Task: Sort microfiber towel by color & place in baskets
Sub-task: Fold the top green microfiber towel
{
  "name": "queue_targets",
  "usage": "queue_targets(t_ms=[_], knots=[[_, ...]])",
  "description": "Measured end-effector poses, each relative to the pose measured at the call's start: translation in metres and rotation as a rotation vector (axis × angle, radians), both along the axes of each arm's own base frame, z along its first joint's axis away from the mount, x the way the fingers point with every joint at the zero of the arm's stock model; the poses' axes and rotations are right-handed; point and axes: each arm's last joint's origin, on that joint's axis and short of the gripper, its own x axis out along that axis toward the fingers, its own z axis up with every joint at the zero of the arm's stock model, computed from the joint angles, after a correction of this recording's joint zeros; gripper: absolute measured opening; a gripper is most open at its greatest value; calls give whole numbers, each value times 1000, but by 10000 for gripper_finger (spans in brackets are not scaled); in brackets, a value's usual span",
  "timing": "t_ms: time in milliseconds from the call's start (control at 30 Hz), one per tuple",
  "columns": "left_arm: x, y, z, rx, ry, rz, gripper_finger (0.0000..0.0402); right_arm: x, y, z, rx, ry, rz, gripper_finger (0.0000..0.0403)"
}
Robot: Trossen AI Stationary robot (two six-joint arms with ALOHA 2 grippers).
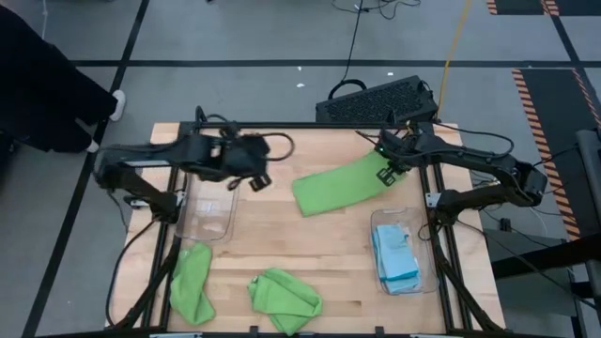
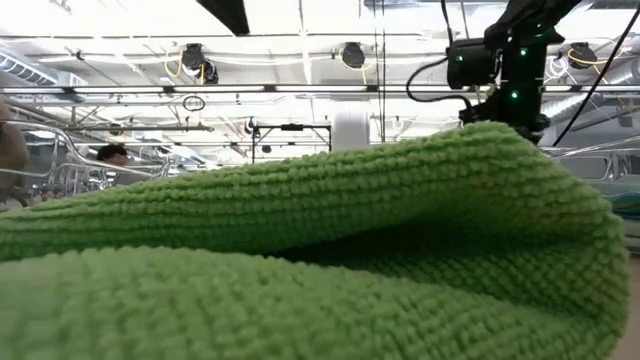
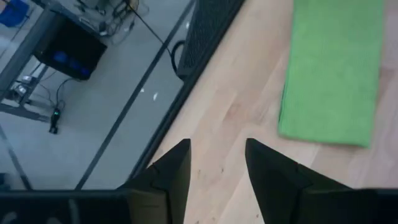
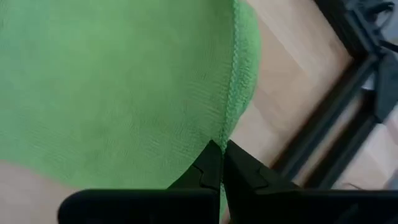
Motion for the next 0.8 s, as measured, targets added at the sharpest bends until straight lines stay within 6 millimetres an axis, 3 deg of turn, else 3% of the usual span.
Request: queue_targets(t_ms=[167,333,500,800], knots=[[-24,-5,19,9,-69,-26,148,-6,-14,6,-33,13,-38,0],[-32,-9,24,-2,-92,-30,148,2,-22,19,-36,-145,-87,0],[-33,-15,23,-9,-78,-46,147,20,-18,25,-20,-321,-90,0],[-33,-21,18,-9,-53,-68,147,40,3,25,25,-426,-117,0]])
